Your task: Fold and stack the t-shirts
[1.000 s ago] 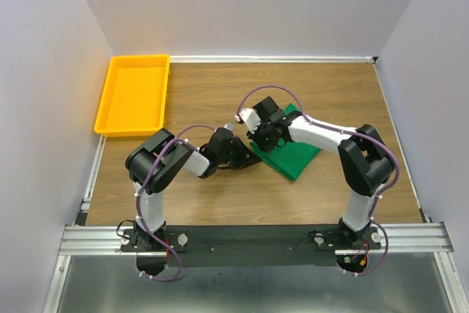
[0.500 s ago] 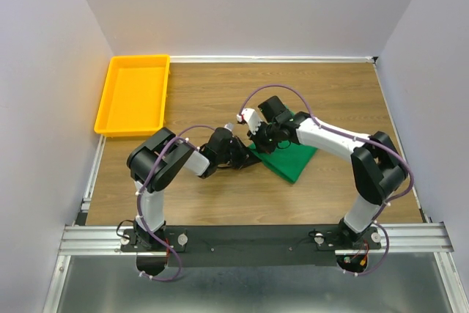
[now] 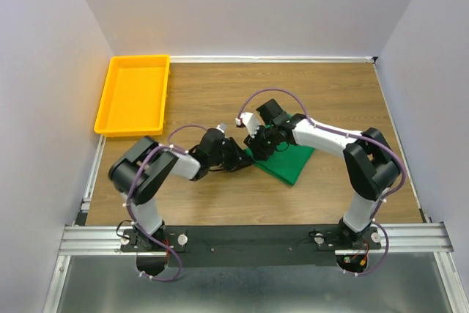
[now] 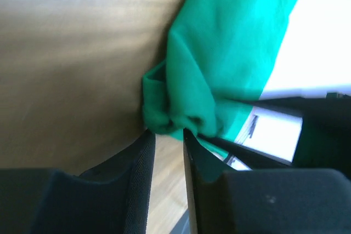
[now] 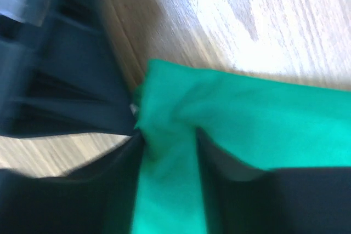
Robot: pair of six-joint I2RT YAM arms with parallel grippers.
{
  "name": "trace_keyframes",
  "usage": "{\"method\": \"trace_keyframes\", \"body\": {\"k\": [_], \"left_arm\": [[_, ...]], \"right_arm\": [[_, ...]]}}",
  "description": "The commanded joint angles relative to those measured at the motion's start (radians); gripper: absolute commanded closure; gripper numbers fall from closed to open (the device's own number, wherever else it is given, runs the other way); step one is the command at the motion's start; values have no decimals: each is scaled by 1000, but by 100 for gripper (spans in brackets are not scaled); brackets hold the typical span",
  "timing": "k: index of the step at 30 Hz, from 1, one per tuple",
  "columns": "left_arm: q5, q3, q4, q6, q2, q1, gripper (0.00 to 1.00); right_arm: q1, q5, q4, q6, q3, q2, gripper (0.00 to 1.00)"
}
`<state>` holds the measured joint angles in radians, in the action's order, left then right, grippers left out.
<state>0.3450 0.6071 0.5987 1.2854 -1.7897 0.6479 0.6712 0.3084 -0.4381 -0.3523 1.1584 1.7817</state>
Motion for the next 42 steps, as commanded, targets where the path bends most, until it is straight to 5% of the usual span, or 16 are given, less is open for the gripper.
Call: {"method": "trace_keyframes", "body": {"k": [1, 3, 8, 11, 14, 19, 30, 42], "left_arm": [[-38, -53, -121, -69, 197, -7, 63], [-67, -75, -186, -90, 281, -7, 62], [-129, -110, -295, -132, 454, -40, 57], [-74, -58, -238, -152, 392, -41, 56], [-23, 66, -250, -219, 265, -25, 55], [-30, 314, -410, -366, 38, 12, 54], [8, 235, -465, -426, -36, 29, 68], [-5, 287, -412, -483, 96, 29, 58]], "right_arm": [[11, 61, -11, -23, -29, -27, 40], [11, 83, -17, -36, -28, -54, 32], [-34, 216, -45, -30, -17, -162, 34], [-125, 181, -48, -1, 0, -185, 34], [-335, 194, -48, 71, 67, -124, 22], [-613, 291, -89, 110, 246, 62, 14], [-667, 521, -162, 165, 411, 350, 19], [-665, 643, -278, 41, 425, 386, 18]]}}
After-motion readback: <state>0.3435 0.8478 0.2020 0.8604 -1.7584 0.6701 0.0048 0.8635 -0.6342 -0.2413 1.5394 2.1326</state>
